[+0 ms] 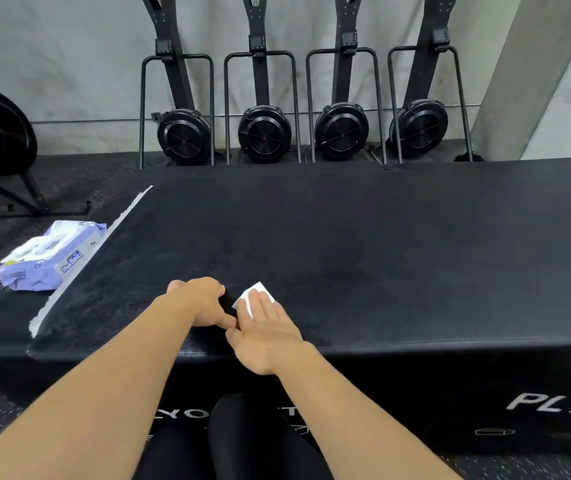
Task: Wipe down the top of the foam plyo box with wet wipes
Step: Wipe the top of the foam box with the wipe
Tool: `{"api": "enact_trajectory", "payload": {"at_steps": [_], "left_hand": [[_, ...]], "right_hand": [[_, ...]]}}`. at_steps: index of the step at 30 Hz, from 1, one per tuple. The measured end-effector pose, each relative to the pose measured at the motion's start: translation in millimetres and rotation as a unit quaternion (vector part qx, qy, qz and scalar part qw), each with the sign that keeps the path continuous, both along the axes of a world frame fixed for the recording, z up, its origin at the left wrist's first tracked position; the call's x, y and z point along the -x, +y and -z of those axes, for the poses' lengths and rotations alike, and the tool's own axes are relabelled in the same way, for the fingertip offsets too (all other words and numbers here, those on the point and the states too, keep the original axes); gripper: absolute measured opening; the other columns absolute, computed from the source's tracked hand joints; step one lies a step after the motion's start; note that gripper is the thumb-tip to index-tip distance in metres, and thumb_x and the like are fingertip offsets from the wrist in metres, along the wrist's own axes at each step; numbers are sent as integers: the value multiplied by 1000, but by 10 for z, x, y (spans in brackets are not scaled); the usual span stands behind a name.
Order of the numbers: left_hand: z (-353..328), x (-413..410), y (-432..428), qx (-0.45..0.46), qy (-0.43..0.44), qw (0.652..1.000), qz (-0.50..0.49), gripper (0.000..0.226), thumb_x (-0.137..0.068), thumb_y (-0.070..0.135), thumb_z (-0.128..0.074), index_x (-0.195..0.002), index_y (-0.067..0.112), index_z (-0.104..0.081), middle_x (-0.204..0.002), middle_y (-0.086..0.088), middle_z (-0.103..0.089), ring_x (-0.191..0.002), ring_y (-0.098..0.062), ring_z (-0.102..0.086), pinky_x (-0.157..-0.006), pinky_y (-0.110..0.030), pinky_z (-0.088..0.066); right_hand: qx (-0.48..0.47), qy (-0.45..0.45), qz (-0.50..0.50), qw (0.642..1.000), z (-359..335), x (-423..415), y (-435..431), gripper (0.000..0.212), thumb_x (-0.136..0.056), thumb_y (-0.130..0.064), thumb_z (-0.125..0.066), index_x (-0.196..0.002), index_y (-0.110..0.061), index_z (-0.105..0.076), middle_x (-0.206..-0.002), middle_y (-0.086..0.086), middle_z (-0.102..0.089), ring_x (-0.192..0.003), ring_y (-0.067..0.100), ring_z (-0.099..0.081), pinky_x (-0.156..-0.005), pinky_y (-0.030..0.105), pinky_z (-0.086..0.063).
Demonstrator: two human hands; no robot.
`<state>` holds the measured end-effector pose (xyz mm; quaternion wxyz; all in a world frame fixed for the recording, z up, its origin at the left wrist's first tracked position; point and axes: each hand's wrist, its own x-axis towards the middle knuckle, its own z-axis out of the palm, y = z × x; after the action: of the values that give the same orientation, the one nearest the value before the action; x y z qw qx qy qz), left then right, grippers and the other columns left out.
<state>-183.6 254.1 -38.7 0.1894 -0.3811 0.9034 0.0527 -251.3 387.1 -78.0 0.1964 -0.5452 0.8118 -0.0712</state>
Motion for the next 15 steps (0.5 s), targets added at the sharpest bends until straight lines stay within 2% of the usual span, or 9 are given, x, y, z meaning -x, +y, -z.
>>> {"api": "enact_trajectory", "payload": {"at_steps": [4,8,12,15], "left_hand": [[7,-18,-13,-11,7,1000,-8,92,-77,68,-62,-151,23,-29,-153,6,-34,-139,-22,-36,-109,-34,-29],[30,-40,-58,-47,24,998,-30,95,-76,67,-66,-152,26,-26,-157,6,-28,-145,-26,-25,-115,-38,-24],[77,-47,-99,-63,37,996,-51,98,-73,66,-69,-152,28,-26,-157,9,-28,-147,-27,-19,-114,-45,-27],[102,-33,-113,-53,28,997,-46,98,-73,69,-67,-152,28,-26,-157,9,-28,-147,-27,-19,-114,-45,-28]], "right_hand": [[44,-19,-22,999,-66,138,117,50,-103,-35,-27,-151,-22,-24,-157,-4,-16,-147,14,-8,-121,32,-10],[58,-38,59,996,-117,581,460,39,-97,-32,-32,-136,-32,-38,-141,-12,-28,-126,19,-34,-111,37,-29],[57,-17,124,990,-134,1015,769,35,-99,-31,-33,-134,-31,-40,-139,-12,-30,-113,22,-41,-104,40,-36],[37,-6,146,989,-91,1078,774,42,-102,-33,-30,-143,-25,-33,-147,-6,-25,-123,23,-35,-109,39,-31]]}}
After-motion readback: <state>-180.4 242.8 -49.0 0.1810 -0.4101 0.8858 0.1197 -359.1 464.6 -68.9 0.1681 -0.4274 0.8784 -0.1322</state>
